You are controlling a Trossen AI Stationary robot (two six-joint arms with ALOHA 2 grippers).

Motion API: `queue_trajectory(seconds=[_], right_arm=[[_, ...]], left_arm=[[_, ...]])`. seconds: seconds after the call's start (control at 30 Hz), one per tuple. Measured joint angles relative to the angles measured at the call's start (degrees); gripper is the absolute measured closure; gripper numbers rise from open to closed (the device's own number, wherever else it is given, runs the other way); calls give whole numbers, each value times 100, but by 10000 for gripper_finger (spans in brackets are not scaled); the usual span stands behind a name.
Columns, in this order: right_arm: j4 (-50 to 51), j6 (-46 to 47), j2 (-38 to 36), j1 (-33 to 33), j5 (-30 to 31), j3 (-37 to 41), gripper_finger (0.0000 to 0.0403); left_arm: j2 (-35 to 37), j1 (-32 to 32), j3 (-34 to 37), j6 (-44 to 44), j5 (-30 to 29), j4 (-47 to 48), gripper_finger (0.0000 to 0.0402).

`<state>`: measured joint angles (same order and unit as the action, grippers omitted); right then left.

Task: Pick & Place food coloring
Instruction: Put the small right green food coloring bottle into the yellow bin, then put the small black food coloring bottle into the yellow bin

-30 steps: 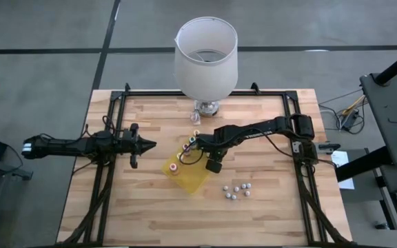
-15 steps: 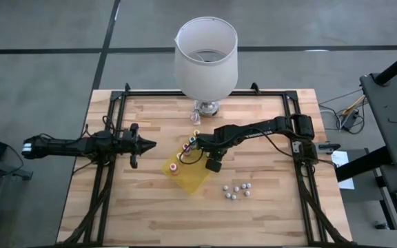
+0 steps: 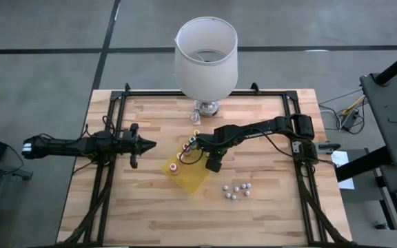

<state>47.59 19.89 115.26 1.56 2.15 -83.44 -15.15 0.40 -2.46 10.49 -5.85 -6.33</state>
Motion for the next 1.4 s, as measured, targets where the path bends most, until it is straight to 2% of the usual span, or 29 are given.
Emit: queue_trajectory(seconds=[0.3, 0.7, 1.4], right_arm=[[2, 10, 0, 0, -2, 0, 285], [3, 10, 0, -3, -2, 0, 261], [89, -36, -256, -4, -66, -50, 253]], left_arm=[[-1, 0, 0, -1, 1, 0, 401], [0, 0, 0, 0, -1, 0, 401], [0, 0, 0, -1, 1, 0, 401]])
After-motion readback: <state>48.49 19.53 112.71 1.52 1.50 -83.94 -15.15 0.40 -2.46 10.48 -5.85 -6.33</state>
